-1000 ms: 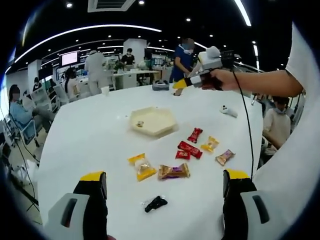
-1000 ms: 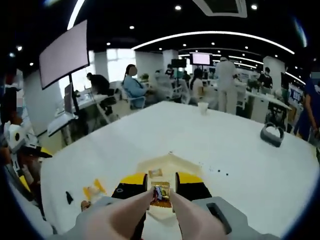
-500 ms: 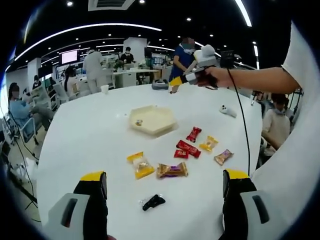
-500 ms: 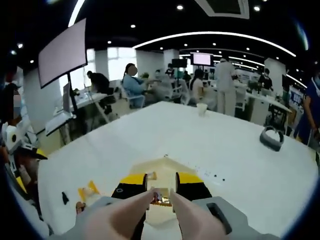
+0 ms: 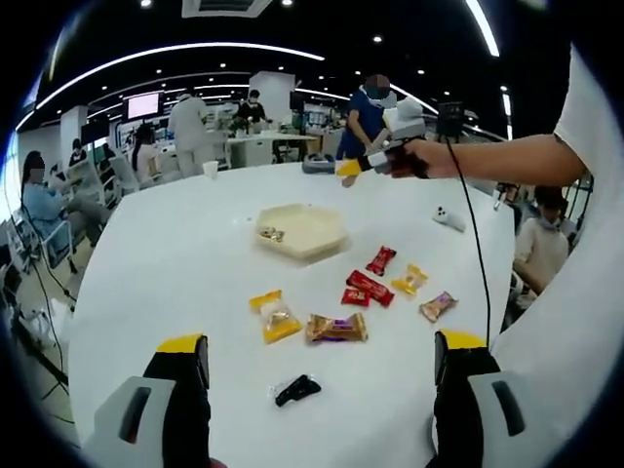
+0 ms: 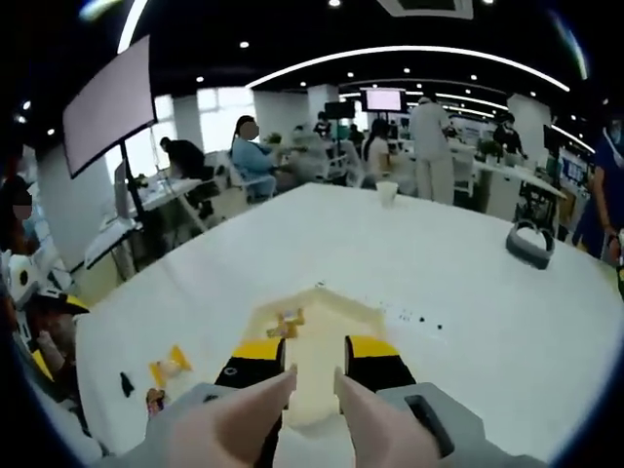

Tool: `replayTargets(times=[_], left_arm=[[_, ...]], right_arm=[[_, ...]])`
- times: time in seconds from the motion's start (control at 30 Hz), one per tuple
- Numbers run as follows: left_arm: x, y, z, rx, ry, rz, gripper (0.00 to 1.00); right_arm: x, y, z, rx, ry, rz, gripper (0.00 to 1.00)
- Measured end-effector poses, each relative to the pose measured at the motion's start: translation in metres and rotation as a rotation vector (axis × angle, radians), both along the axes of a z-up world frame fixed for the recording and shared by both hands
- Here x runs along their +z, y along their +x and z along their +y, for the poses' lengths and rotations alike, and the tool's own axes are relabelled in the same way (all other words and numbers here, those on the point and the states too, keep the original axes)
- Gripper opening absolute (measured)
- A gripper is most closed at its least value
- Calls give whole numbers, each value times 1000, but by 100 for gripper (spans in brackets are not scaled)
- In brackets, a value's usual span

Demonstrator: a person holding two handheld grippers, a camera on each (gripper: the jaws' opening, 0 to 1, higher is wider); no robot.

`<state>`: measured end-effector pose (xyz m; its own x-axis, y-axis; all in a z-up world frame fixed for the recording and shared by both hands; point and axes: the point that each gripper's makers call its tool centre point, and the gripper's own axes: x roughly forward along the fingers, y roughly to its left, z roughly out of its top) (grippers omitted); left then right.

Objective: Place the target food into the container with the food tongs after gripping and lifting it, then release it inside without dropping or visibly crushing the food.

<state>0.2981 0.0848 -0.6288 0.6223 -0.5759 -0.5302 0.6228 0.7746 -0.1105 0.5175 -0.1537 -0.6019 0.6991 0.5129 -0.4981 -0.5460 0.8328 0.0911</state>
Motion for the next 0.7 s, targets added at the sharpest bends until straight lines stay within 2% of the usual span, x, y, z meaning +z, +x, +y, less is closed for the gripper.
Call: replayTargets(times=[0.03,0.13,0.2,0.27,0.3,0.47,0.6,0.7], left_arm=[[0,1,0,0,-2,-2,96],[1,4,0,3,-10,-6,96],[0,4,-1,0,-9,-4,96],[-1,5,-1,-2,-9,-5,96],[-1,5,-1,-2,-14,-6,96],[-1,4,-4,-16,-17,-4,96],[-1,4,-6,-31,-15,-3,96],[0,4,-7,-38,-14,-5,96]], right_arm=[[-1,-2,1,-8,20,14,24],[-5,-1,-2,4,19,22,25],[-9,-8,3,42,21,35,24],[-9,-12,6,73,-4,16,25],[-11,-18,12,126,-23,12,24],[-14,-26,17,163,-43,-3,24],[-11,-30,20,165,-36,-22,25],[-5,-29,20,101,27,-23,26]])
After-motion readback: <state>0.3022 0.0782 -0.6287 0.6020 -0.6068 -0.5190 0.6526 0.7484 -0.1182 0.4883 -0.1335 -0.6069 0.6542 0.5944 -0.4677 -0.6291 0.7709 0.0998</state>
